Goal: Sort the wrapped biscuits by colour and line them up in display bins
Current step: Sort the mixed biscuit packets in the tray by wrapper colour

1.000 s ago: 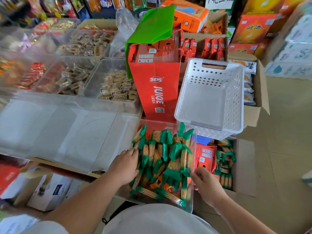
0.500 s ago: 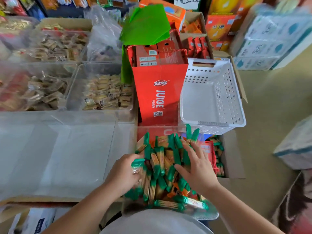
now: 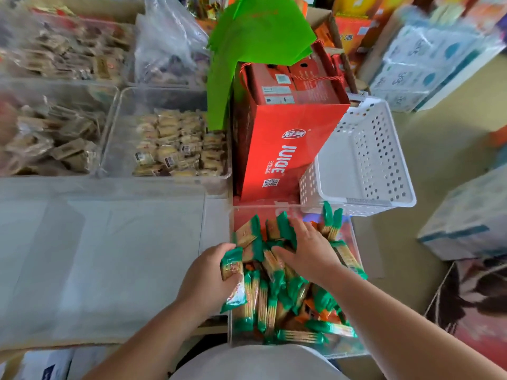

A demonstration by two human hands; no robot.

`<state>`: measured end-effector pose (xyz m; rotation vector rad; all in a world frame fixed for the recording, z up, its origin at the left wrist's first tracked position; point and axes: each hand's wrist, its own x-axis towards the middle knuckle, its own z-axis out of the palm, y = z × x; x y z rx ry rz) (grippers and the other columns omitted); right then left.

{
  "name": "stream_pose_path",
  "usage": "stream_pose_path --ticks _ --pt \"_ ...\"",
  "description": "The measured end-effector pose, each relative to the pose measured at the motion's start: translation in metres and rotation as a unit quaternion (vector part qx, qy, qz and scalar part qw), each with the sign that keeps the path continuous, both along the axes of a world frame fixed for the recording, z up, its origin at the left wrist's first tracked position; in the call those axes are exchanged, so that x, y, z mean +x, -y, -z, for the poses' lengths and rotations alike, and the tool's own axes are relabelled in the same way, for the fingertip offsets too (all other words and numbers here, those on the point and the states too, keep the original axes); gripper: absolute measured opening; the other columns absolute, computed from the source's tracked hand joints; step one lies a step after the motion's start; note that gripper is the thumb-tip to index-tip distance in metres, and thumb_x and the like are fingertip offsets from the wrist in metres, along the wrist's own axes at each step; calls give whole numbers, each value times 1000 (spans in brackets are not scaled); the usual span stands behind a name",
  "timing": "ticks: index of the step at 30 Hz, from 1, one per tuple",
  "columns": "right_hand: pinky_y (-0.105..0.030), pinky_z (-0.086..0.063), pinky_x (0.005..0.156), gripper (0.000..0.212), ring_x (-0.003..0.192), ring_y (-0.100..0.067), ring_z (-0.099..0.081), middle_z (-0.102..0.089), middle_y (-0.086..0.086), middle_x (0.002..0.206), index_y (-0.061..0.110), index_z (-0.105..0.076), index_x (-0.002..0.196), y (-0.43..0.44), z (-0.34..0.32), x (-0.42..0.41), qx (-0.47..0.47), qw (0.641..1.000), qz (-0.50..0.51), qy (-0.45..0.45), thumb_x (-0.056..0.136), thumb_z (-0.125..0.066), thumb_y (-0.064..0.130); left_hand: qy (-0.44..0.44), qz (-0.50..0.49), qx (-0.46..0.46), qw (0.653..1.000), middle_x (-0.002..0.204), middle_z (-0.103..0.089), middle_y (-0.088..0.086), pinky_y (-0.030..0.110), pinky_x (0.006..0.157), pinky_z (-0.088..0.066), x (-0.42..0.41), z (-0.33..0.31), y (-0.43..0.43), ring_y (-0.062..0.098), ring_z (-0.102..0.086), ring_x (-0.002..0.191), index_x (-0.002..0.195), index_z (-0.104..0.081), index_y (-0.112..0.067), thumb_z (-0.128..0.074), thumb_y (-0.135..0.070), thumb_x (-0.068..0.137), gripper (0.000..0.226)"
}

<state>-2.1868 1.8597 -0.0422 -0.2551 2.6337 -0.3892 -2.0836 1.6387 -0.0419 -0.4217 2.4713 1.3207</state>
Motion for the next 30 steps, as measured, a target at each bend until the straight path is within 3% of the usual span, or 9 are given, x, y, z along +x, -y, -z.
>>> stream_pose_path --ticks 4,10,19,21,24,27,30 --pt "-42 -42 102 79 122 -25 -56 -60 3 131 29 -30 151 10 12 -14 31 998 -39 31 88 -53 70 14 -5 -6 1000 119 -60 -16 29 78 -61 0 1 0 4 -65 97 138 -50 -36 -76 -25 89 57" --pt "-45 -37 101 43 117 -26 -58 -65 9 123 40 -48 134 4 28 -19 18 997 -74 4 96 -44 59 46 -35 10 998 113 -64 -17 26 69 -62 -4 -1 -1 5 -69 91 130 -54 -40 -77 -21 88 52" --pt "-43 -16 124 66 141 -26 -42 -58 6 142 33 -38 150 -21 10 3 32 980 -198 6 93 -50 65 37 -56 -33 997 110 -65 -15 16 61 -53 -10 -2 -10 7 -67 90 129 -56 -35 -77 -18 88 49" --pt "-39 -22 121 68 135 -24 -47 -68 8 127 32 -42 147 -28 5 4 20 979 -203 12 91 -49 70 28 -45 -50 997 112 -64 -15 19 66 -55 -10 -1 -13 8 -66 93 131 -56 -34 -76 -19 88 50" --pt "-36 -47 101 63 113 -16 -60 -74 13 107 33 -54 139 -36 0 -1 -30 982 -173 73 91 -47 73 25 -23 -60 998 117 -62 -16 20 71 -56 -10 1 -22 8 -64 99 134 -53 -35 -75 -21 90 51" --pt "-34 -55 86 52 101 -16 -67 -71 10 115 30 -55 138 -28 4 -14 -66 985 -148 63 97 -47 62 17 5 -79 997 122 -63 -15 21 77 -55 -10 2 -28 7 -63 101 137 -52 -35 -73 -23 91 52" --pt "-40 -52 96 64 120 -24 -58 -55 -1 140 28 -39 149 -10 11 -30 -86 991 -96 47 96 -50 61 19 40 -115 992 123 -64 -15 17 76 -47 -10 3 -29 2 -58 97 139 -53 -35 -73 -29 90 53"
